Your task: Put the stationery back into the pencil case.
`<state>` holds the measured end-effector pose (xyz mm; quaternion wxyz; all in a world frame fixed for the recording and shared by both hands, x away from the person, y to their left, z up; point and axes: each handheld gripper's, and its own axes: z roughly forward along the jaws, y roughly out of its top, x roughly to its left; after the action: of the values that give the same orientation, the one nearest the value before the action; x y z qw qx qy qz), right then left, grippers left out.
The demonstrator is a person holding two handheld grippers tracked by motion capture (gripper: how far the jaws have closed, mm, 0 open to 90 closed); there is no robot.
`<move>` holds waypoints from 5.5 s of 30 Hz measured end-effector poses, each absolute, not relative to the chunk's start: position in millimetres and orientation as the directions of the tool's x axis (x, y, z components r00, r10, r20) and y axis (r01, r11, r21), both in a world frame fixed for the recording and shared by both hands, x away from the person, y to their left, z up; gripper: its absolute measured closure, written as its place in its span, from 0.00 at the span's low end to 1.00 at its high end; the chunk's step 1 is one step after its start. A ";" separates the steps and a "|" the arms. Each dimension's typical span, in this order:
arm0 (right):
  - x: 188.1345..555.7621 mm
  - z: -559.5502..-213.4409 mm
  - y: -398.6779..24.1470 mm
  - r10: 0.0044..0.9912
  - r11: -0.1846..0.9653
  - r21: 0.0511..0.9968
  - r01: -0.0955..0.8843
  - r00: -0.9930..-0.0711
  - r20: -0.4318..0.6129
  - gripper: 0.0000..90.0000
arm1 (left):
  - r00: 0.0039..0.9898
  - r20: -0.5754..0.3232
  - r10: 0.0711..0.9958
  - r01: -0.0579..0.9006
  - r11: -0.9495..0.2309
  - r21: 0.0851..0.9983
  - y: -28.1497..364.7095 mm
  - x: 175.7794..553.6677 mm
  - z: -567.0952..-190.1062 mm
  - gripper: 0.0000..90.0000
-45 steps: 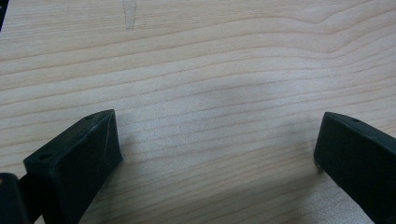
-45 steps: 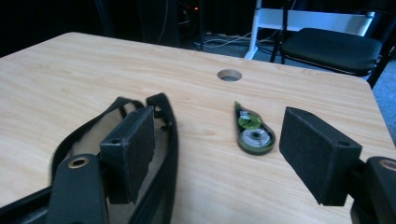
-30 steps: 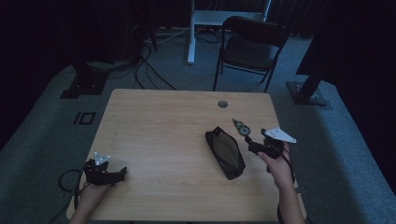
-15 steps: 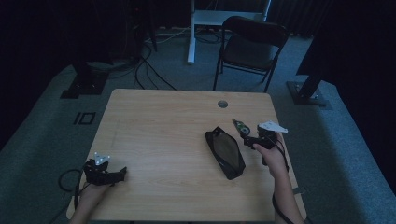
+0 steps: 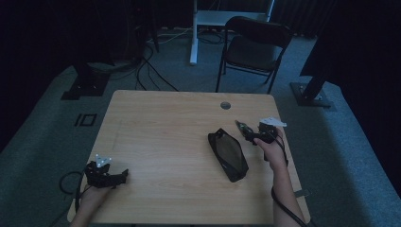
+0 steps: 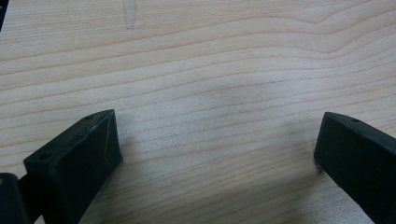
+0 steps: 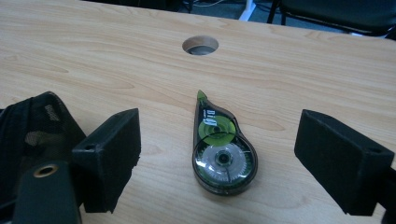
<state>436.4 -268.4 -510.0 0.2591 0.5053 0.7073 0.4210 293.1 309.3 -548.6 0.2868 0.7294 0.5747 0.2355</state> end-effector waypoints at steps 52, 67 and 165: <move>487.2 -548.6 -249.7 0.923 0.248 0.756 0.606 -0.385 0.007 0.48 | 0.228 0.014 0.973 0.703 -0.175 0.689 309.3 293.1 -548.6 0.01; 481.7 -540.6 -248.1 0.939 0.231 0.753 0.617 -0.343 -0.007 0.55 | 0.229 0.014 0.973 0.703 -0.175 0.689 309.3 293.2 -548.6 0.01; 365.2 -478.2 -147.6 0.923 0.273 0.705 0.655 -0.386 0.001 0.56 | 0.229 0.014 0.973 0.703 -0.175 0.689 309.3 293.2 -548.6 0.01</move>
<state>365.2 -147.6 -478.2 0.2107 0.5125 0.7694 0.3177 293.2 309.3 -548.6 0.2869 0.7293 0.5747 0.2355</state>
